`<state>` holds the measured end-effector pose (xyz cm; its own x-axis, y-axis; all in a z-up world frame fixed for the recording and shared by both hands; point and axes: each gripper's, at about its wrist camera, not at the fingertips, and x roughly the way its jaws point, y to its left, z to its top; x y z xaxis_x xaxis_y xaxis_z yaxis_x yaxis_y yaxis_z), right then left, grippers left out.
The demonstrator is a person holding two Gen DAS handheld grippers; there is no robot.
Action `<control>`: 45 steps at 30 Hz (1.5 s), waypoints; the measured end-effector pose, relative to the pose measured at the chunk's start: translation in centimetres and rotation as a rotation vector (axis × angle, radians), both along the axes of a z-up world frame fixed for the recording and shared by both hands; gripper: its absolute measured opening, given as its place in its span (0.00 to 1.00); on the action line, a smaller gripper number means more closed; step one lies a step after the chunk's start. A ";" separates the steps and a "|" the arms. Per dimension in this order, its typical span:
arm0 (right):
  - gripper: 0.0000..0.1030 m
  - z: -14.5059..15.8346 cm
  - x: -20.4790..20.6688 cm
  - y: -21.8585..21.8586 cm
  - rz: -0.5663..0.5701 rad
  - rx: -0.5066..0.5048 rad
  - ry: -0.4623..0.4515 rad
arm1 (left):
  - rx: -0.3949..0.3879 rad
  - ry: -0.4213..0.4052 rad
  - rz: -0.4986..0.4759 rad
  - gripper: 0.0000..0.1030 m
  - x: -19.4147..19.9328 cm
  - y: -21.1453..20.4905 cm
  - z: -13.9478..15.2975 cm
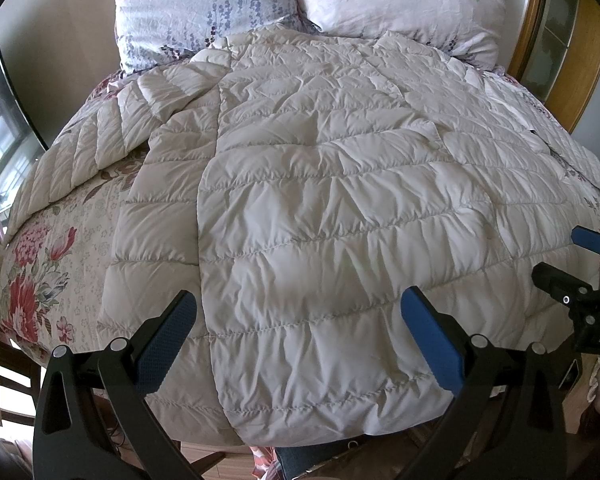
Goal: Fold large clothes
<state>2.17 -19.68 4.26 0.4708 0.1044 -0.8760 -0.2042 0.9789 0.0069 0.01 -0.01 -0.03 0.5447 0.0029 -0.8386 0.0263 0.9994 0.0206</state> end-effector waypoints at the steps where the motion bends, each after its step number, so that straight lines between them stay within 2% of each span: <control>1: 0.98 0.0 0.0 0.0 0.000 0.001 0.000 | 0.000 0.000 0.000 0.99 0.0 0.0 0.0; 26: 0.98 -0.1 0.0 0.1 0.001 0.012 -0.002 | 0.004 0.001 0.001 0.99 0.0 0.0 0.0; 31: 0.98 0.1 0.2 -0.4 -0.004 0.042 0.001 | 0.004 0.002 -0.001 0.99 0.0 0.0 0.0; 37: 0.98 0.2 0.8 -1.3 -0.010 0.129 0.001 | -0.014 0.009 -0.017 0.99 0.4 0.3 -0.1; 41: 0.98 1.0 1.4 -3.1 -0.031 0.192 -0.058 | -0.047 0.009 -0.033 0.99 0.3 0.8 0.1; 45: 0.98 1.7 2.8 -6.8 -0.159 0.196 -0.176 | -0.085 0.011 -0.047 0.99 1.0 1.1 0.1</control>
<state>4.97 -26.48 6.00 0.6372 0.1761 -0.7503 -0.0635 0.9822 0.1766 0.97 1.11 0.10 0.5337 -0.0939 -0.8404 0.0732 0.9952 -0.0647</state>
